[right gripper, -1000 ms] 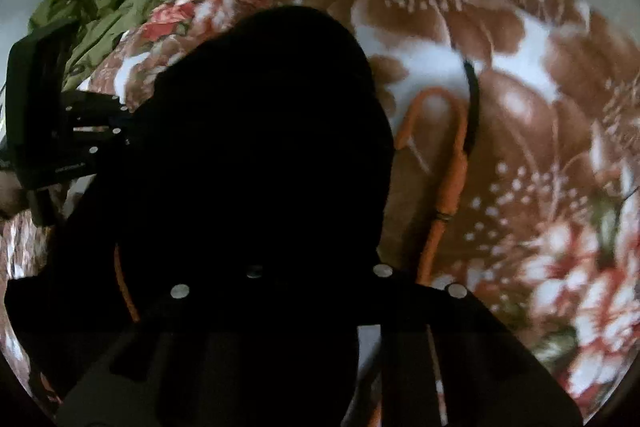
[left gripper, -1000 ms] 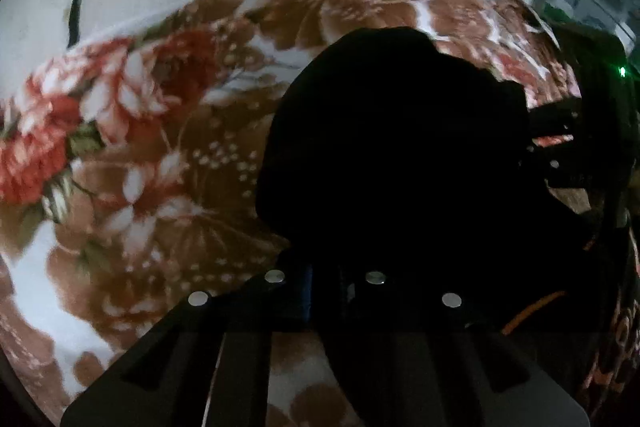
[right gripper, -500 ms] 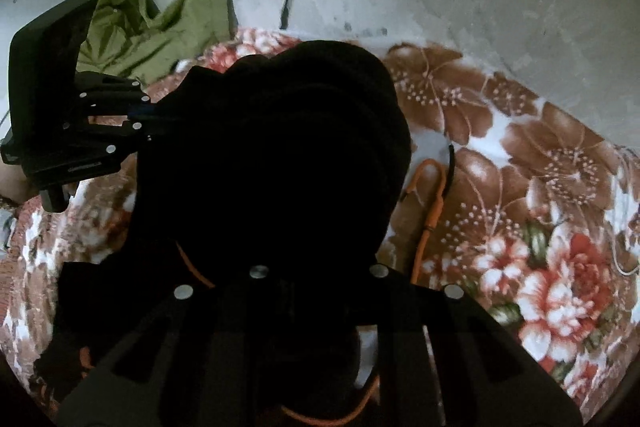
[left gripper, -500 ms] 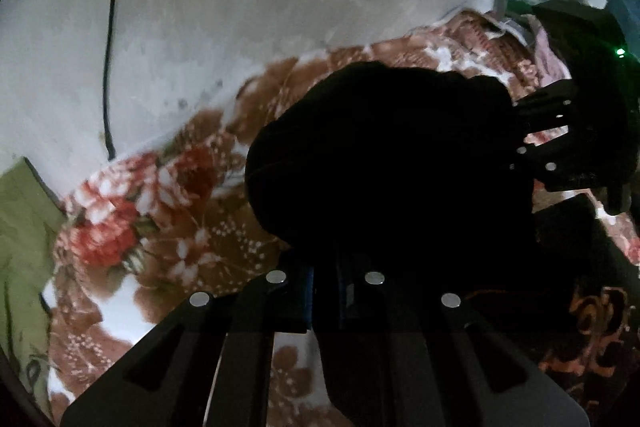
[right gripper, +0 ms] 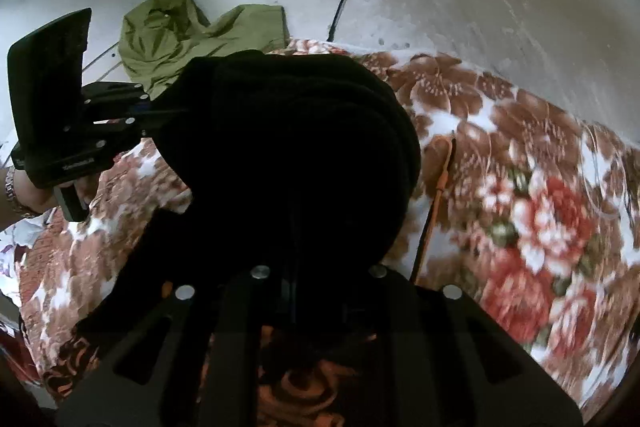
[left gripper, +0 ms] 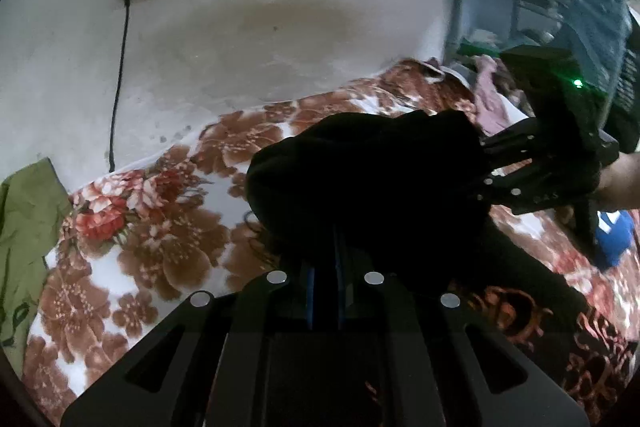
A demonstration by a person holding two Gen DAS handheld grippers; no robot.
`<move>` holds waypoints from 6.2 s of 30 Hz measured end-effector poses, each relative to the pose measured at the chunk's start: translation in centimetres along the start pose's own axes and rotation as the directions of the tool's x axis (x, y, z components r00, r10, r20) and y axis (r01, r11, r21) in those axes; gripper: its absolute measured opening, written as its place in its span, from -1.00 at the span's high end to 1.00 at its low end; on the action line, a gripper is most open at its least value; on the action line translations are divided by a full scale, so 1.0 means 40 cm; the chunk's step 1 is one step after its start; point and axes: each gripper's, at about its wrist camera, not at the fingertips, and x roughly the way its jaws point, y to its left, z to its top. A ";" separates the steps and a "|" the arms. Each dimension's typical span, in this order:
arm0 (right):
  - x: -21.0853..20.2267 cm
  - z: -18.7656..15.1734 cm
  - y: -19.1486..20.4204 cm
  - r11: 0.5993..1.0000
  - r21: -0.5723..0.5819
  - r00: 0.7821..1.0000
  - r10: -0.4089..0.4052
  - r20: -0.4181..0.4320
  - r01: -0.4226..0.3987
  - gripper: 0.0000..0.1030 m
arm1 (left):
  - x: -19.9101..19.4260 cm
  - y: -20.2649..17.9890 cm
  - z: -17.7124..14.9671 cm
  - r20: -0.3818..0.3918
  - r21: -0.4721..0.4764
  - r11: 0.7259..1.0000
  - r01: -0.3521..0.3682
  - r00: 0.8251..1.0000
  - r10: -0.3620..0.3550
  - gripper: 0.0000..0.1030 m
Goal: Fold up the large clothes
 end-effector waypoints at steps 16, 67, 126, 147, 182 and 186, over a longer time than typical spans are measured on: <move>-0.014 -0.430 0.164 0.991 0.129 0.992 0.042 -0.119 -0.027 0.71 | -0.028 -0.288 -0.427 -0.232 -0.032 0.996 0.083 0.969 -0.088 0.87; -0.096 -0.369 0.288 0.967 -0.100 0.961 0.214 -0.175 -0.234 0.42 | -0.126 -0.333 -0.367 -0.262 -0.029 0.945 0.325 0.910 -0.321 0.75; -0.128 -0.759 0.302 0.959 0.130 0.953 -0.222 -0.206 0.252 -0.91 | -0.213 -0.443 -0.693 -0.376 -0.154 0.971 -0.185 0.919 0.116 -0.89; -0.529 -1.169 0.255 0.831 0.415 0.868 -0.150 -0.473 0.370 -0.91 | -0.648 -0.544 -0.975 -0.589 -0.165 0.966 -0.201 0.805 0.067 -0.89; -0.450 -1.342 0.344 0.766 0.546 0.800 0.073 -0.596 0.338 -0.90 | -0.706 -0.538 -1.199 -0.435 -0.835 0.474 -0.279 0.862 -0.260 -0.87; -0.426 -1.354 0.340 0.788 0.515 0.781 0.072 -0.620 0.336 -0.78 | -0.706 -0.530 -1.220 -0.472 -0.819 0.484 -0.309 0.843 -0.259 -0.49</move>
